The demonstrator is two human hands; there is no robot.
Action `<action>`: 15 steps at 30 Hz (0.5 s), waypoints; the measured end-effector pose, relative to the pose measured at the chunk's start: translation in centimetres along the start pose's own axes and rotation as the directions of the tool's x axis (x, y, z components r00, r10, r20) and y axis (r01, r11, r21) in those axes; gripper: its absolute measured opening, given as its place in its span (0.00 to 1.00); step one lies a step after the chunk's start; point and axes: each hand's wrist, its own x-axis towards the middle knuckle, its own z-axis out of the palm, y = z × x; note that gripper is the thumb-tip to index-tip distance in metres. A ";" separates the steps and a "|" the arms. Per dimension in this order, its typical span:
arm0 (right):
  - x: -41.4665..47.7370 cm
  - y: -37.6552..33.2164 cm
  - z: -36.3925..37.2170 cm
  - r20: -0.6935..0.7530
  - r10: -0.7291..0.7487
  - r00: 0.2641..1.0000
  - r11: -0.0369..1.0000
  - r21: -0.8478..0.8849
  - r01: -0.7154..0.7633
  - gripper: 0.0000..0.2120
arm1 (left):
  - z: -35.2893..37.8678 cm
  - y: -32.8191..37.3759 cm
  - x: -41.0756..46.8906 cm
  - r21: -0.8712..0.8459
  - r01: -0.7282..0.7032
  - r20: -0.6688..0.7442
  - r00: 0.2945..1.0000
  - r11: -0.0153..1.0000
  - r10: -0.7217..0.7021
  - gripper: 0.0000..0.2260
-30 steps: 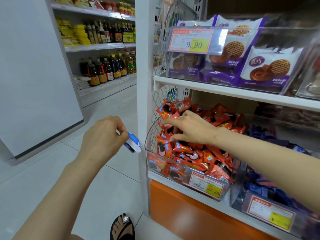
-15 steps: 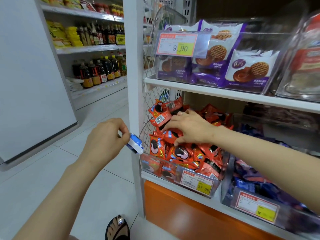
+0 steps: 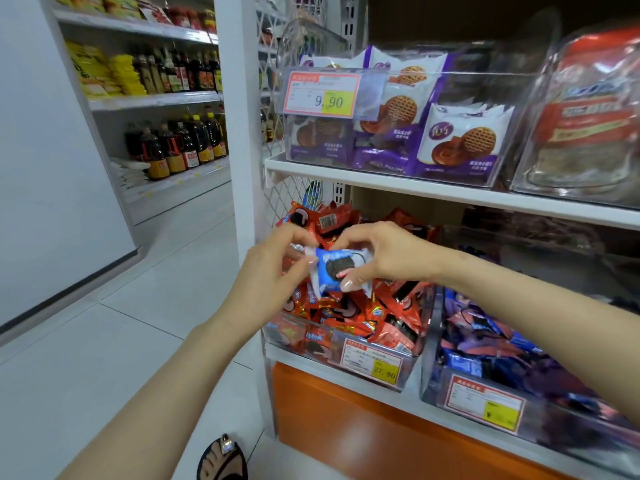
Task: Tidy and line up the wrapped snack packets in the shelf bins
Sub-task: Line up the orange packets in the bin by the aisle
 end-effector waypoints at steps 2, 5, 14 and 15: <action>-0.8 0.8 -0.6 -0.134 0.003 0.991 0.986 -0.167 -0.026 0.17 | 0.8 -0.5 0.1 0.053 0.089 0.064 0.994 0.995 -0.093 0.08; -2.7 2.0 -1.7 -0.122 0.043 0.992 0.976 -0.207 -0.068 0.18 | 2.4 -1.7 0.0 0.212 0.083 0.291 0.946 0.974 -0.144 0.11; -7.4 2.7 -0.6 0.098 -0.016 0.995 0.966 -0.254 0.041 0.13 | 4.6 -3.1 0.6 0.473 -0.128 0.568 0.800 0.872 -0.191 0.15; -7.4 2.9 -0.2 0.096 -0.034 0.995 0.929 -0.364 0.067 0.13 | 4.6 -3.0 0.7 0.494 -0.159 0.567 0.805 0.855 -0.178 0.14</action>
